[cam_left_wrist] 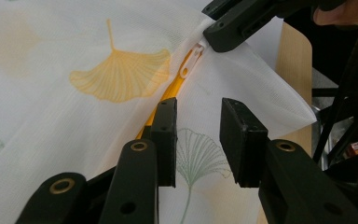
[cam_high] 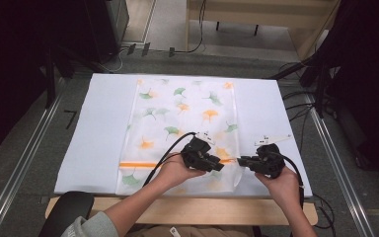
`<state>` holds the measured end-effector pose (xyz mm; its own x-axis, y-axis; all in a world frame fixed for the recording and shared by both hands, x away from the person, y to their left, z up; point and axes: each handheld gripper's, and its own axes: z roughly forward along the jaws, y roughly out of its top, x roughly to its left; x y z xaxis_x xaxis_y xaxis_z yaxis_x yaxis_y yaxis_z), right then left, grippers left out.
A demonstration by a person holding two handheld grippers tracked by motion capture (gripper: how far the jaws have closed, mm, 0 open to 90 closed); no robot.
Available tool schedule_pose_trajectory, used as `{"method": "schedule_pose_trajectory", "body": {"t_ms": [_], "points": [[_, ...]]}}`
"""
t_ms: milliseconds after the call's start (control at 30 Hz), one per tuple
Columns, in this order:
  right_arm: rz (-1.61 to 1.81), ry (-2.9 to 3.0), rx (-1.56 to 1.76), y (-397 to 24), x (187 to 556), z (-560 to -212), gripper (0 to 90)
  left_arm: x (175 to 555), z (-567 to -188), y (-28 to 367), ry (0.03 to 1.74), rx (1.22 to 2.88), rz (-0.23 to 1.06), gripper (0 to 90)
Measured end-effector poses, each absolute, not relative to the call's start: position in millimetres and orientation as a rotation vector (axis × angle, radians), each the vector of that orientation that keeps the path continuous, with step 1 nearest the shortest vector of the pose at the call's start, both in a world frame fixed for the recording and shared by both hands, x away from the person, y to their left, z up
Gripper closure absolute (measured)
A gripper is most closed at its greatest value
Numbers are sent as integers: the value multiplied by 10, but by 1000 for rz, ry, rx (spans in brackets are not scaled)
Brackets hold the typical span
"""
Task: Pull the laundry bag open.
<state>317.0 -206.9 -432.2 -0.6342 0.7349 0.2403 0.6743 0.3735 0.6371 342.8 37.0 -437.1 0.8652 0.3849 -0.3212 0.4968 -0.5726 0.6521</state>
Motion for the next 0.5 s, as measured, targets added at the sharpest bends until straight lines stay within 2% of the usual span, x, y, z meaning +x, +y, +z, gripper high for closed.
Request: {"method": "schedule_pose_trajectory", "body": {"t_ms": [500], "points": [[1161,2578,1201,-2007,3138,-4283,863,3472,-4473,211,607,2287,-169,617]]}}
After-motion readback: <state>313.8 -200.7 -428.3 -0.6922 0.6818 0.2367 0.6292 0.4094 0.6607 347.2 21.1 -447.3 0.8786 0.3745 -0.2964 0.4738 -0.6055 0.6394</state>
